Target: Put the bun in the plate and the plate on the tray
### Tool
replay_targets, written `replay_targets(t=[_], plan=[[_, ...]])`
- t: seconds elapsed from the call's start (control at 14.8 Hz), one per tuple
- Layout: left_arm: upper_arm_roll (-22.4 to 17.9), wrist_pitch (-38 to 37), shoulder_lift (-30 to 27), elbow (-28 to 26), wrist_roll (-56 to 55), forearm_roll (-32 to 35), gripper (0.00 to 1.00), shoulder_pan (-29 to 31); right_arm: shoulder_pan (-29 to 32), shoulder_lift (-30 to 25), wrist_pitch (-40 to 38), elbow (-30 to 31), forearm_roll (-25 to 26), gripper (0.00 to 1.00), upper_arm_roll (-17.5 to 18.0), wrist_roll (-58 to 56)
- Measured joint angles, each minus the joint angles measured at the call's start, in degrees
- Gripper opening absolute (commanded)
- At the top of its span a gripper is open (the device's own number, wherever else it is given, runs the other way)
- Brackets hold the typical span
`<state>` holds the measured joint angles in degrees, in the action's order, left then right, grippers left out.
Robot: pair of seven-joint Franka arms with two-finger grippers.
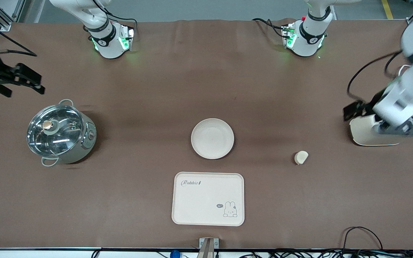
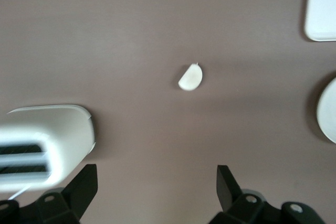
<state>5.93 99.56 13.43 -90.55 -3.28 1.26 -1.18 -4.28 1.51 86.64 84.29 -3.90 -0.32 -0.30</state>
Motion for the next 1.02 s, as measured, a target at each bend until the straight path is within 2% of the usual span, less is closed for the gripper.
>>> replay_targets(t=[0.2, 0.34, 0.47, 0.61, 0.68, 0.81, 0.88, 1.02], plan=[[1.5, 10.1, 13.2, -0.1, 3.6, -0.1, 1.00, -0.3, -0.4, 4.3, 6.2, 3.3, -2.6, 1.00, 0.0, 0.0], [2.9, 14.9, 20.1, -0.1, 4.4, -0.1, 1.00, -0.4, -0.5, 7.1, 13.4, 7.9, -5.6, 1.00, 0.0, 0.0], [3.5, 19.8, 25.1, -0.4, 4.7, 0.0, 1.00, -0.7, -0.9, 8.8, 22.0, 14.4, -9.4, 1.00, 0.0, -0.1], [3.5, 25.0, 27.7, -2.0, 5.6, 0.0, 0.96, -0.8, -2.5, 10.2, 28.3, 19.1, -11.6, 1.00, 0.0, -0.1], [3.5, 27.6, 28.0, -3.5, 5.8, 0.0, 0.86, -0.8, -3.9, 11.1, 30.3, 20.3, -12.8, 1.00, 0.1, -0.1], [3.5, 30.5, 28.0, -5.7, 6.0, 0.0, 0.52, -0.8, -6.7, 13.2, 34.0, 21.9, -16.8, 1.00, 0.1, 0.0], [3.5, 30.8, 28.0, -6.0, 6.2, 0.0, 0.39, -0.7, -7.9, 14.0, 36.2, 22.9, -18.2, 1.00, 0.1, 0.0], [3.5, 30.9, 27.8, -6.1, 6.3, 0.0, 0.22, -0.5, -11.0, 15.2, 42.6, 26.3, -20.9, 1.00, 0.2, 0.0]])
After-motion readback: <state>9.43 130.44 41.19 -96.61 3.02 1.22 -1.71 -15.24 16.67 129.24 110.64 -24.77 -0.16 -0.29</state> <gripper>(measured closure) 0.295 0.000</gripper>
